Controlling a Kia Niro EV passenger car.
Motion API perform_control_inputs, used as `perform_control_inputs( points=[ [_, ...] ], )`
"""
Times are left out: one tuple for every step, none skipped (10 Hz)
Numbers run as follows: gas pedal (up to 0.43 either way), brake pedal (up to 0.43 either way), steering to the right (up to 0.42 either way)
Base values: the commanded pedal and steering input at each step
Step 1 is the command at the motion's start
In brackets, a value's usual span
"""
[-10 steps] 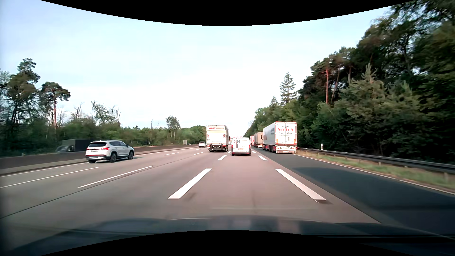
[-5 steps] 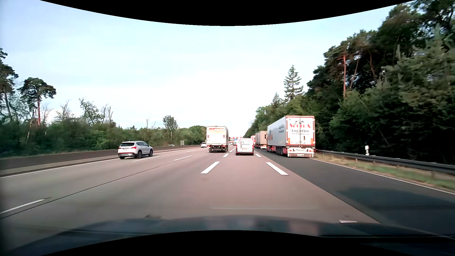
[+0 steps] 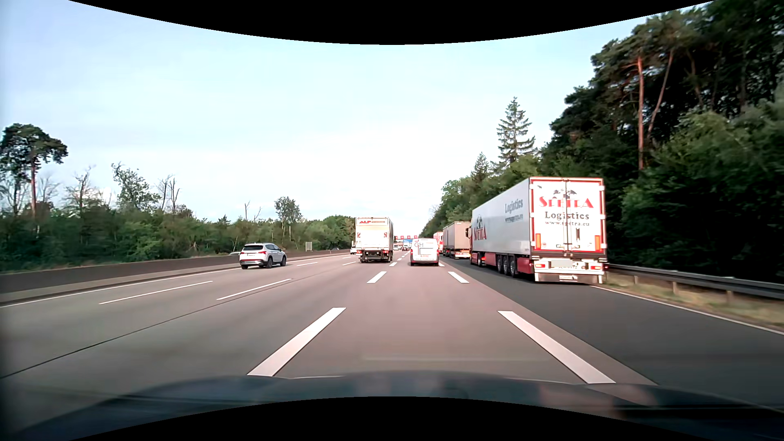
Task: Follow the waypoints while adhering to traffic rules and regulations
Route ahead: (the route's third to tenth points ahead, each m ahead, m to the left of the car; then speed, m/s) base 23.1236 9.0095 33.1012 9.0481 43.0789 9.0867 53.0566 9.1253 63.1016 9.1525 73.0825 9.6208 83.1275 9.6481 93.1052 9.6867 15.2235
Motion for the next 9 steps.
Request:
perform_control_inputs(
  points=[
    [0.138, 0.000, -0.004],
    [0.138, 0.000, -0.004],
    [0.138, 0.000, -0.004],
    [0.138, 0.000, -0.004],
    [0.138, 0.000, -0.004],
    [0.138, 0.000, -0.005],
    [0.138, 0.000, -0.005],
    [0.138, 0.000, -0.005],
    [0.138, 0.000, -0.005]
  ],
)
